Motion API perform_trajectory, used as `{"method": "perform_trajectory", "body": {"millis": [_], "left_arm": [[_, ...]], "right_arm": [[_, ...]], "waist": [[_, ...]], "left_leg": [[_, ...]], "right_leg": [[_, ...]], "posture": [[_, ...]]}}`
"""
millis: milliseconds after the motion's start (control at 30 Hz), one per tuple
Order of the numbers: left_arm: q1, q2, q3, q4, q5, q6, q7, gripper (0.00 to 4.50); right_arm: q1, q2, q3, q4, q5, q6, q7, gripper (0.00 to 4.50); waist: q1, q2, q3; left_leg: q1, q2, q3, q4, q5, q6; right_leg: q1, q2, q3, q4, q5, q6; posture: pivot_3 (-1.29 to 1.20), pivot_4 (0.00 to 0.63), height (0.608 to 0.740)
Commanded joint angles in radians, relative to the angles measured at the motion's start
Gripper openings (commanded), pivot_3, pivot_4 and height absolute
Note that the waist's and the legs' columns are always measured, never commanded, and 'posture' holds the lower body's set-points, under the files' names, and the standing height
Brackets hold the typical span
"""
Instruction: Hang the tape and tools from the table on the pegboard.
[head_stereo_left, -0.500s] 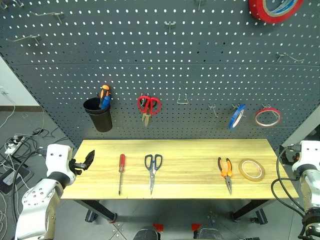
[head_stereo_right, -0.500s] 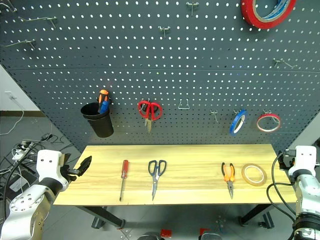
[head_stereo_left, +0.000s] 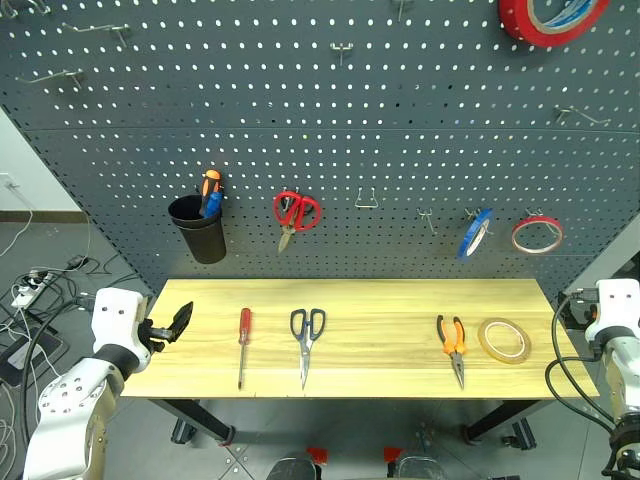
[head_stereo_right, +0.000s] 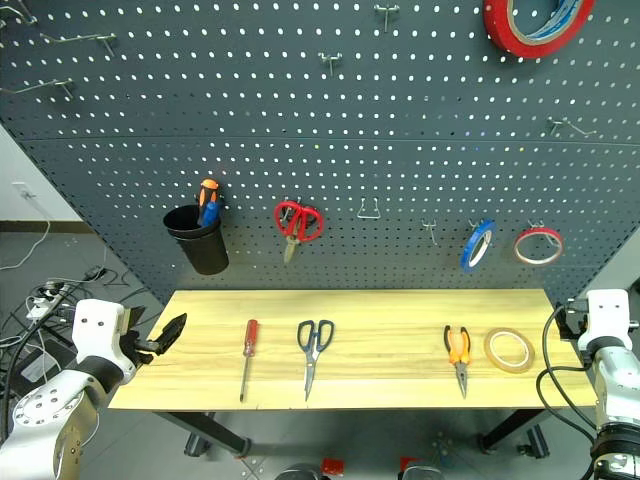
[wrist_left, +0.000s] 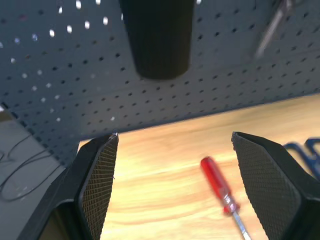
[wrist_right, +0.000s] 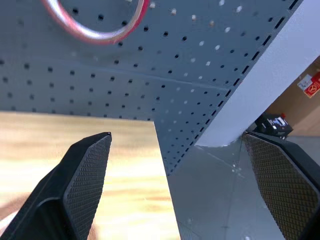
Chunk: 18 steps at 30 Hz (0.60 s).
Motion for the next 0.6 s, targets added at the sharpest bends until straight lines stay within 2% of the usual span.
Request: {"method": "perform_trajectory", "body": {"millis": [33, 267, 333, 500, 600], "left_arm": [[-0.024, 0.025, -0.041, -0.046, 0.028, 0.01, 0.004, 3.83], [-0.101, 0.034, -0.16, -0.018, 0.035, -0.007, -0.077, 3.83], [-0.127, 0.049, -0.192, -0.007, 0.056, -0.023, -0.101, 3.83], [-0.194, 0.11, -0.277, -0.012, -0.011, 0.02, -0.279, 3.83], [-0.224, 0.14, -0.319, -0.04, -0.044, 0.05, -0.365, 3.83]], "right_arm": [[0.039, -0.013, 0.009, -0.087, -0.008, -0.002, 0.013, 4.5], [0.189, 0.008, 0.04, -0.342, 0.018, 0.092, 0.074, 4.5], [0.232, 0.019, 0.043, -0.446, 0.028, 0.175, 0.08, 4.5], [0.33, -0.007, 0.087, -0.702, 0.035, 0.429, 0.14, 4.5], [0.333, -0.009, 0.082, -0.809, 0.074, 0.552, 0.16, 4.5]], "waist": [[0.0, 0.001, 0.0], [-0.014, 0.002, 0.015], [-0.024, 0.003, 0.023], [-0.056, 0.006, 0.057], [-0.071, 0.007, 0.084]], "left_leg": [[0.0, 0.0, 0.0, 0.0, 0.0, 0.0], [0.0, 0.0, 0.001, 0.0, 0.0, 0.0], [0.0, 0.0, 0.001, 0.0, 0.0, 0.0], [-0.001, 0.001, 0.001, 0.0, 0.0, 0.0], [-0.002, 0.001, 0.001, 0.0, 0.0, 0.0]], "right_leg": [[0.0, 0.0, 0.0, 0.0, 0.0, 0.0], [0.001, 0.0, 0.0, 0.0, 0.0, 0.0], [0.001, 0.0, -0.001, 0.0, 0.0, 0.0], [0.0, 0.0, 0.0, -0.001, 0.0, 0.0], [-0.001, -0.001, 0.0, -0.001, 0.0, 0.0]], "posture": [[0.06, 0.036, 0.74], [-0.04, 0.082, 0.74], [-0.07, 0.102, 0.74], [-0.13, 0.152, 0.74], [-0.13, 0.171, 0.74]]}}
